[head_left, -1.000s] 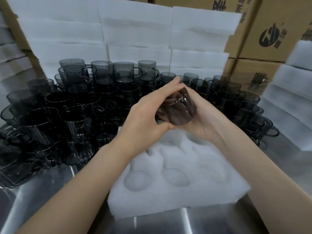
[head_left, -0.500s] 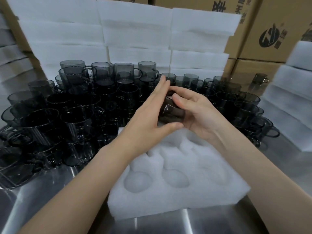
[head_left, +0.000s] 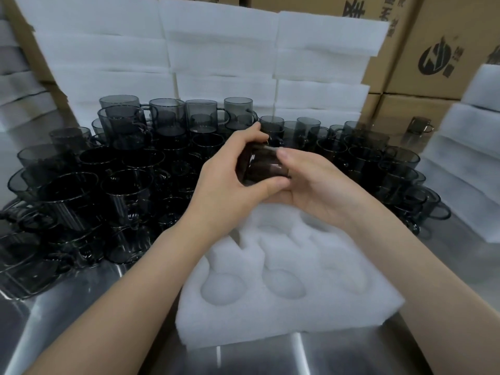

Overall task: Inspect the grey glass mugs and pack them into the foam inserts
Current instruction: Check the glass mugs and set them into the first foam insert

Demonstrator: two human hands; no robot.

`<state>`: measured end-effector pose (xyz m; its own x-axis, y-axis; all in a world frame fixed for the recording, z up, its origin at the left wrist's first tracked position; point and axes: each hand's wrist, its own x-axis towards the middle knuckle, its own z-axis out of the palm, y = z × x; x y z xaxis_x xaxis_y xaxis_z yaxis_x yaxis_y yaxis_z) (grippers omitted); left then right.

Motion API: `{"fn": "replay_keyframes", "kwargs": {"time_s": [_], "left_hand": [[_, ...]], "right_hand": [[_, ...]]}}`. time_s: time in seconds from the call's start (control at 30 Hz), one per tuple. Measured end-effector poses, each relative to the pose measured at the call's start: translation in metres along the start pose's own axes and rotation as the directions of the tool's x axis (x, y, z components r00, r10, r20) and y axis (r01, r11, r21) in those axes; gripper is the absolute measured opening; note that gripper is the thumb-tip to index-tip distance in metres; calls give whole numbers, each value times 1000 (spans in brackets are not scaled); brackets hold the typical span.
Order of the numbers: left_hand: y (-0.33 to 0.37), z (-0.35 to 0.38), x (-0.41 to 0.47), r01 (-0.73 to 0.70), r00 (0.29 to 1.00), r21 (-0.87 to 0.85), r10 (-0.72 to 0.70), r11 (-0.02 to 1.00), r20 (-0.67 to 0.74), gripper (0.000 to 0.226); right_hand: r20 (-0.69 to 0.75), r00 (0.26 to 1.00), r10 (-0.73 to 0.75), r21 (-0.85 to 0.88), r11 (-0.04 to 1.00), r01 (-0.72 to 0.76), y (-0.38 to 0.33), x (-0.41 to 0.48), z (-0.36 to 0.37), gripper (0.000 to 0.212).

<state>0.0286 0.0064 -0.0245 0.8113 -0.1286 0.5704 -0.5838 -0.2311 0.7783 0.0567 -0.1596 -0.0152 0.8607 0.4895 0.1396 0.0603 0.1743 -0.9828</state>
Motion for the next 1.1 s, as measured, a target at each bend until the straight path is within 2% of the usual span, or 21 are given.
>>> {"fn": "replay_keyframes", "kwargs": {"time_s": [0.1,0.17,0.27,0.33,0.4,0.47,0.5,0.57,0.63,0.73,0.83,0.9,0.97,1.1], "left_hand": [[2,-11,4,71,992,-22,-68,997,104,61],[6,-20,6,106,987,-26,-102,994,126,52],[11,-25,3,150,989,-148,-149,978,14,28],[11,-24,0,192,972,-196,-214,962,-98,22],[6,-22,-4,226,952,-193,-259,955,-162,24],[-1,-19,-9,252,938,-181,-286,951,-194,29],[-4,-19,-11,271,929,-185,-307,945,-206,30],[-7,-18,-12,310,908,-238,-361,921,-214,30],[-9,-20,-13,312,900,-289,-379,905,-217,29],[-9,-23,-14,301,899,-288,-371,909,-231,30],[-8,-24,-15,315,888,-325,-398,892,-231,33],[-6,-25,-15,319,883,-368,-415,873,-218,37],[-5,-25,-16,305,886,-398,-411,865,-214,41],[-7,-24,-15,321,870,-427,-441,845,-219,46]], "right_hand": [[-4,1000,9,-41,999,-9,-1,-3,-1,44],[-3,1000,-15,-86,996,15,0,-3,-2,41],[31,999,-35,-134,990,39,2,-4,-5,41],[51,998,-23,-93,995,28,1,-4,-8,43],[70,998,-6,-25,1000,8,0,-3,-10,38],[98,995,12,-9,1000,-11,-2,-5,-8,23],[101,995,15,-41,999,-11,-4,-6,-6,15],[92,996,-11,-185,982,28,-10,-8,-1,12],[138,989,-61,-356,928,107,-21,-10,7,15],[230,970,-77,-573,795,198,-35,-8,24,49],[234,972,-13,-714,676,181,-39,-3,44,46],[209,978,-29,-759,625,180,-39,-3,52,43],[207,976,-69,-754,625,204,-38,-4,55,44],[281,954,-103,-790,539,291,-25,-3,62,49]]}}
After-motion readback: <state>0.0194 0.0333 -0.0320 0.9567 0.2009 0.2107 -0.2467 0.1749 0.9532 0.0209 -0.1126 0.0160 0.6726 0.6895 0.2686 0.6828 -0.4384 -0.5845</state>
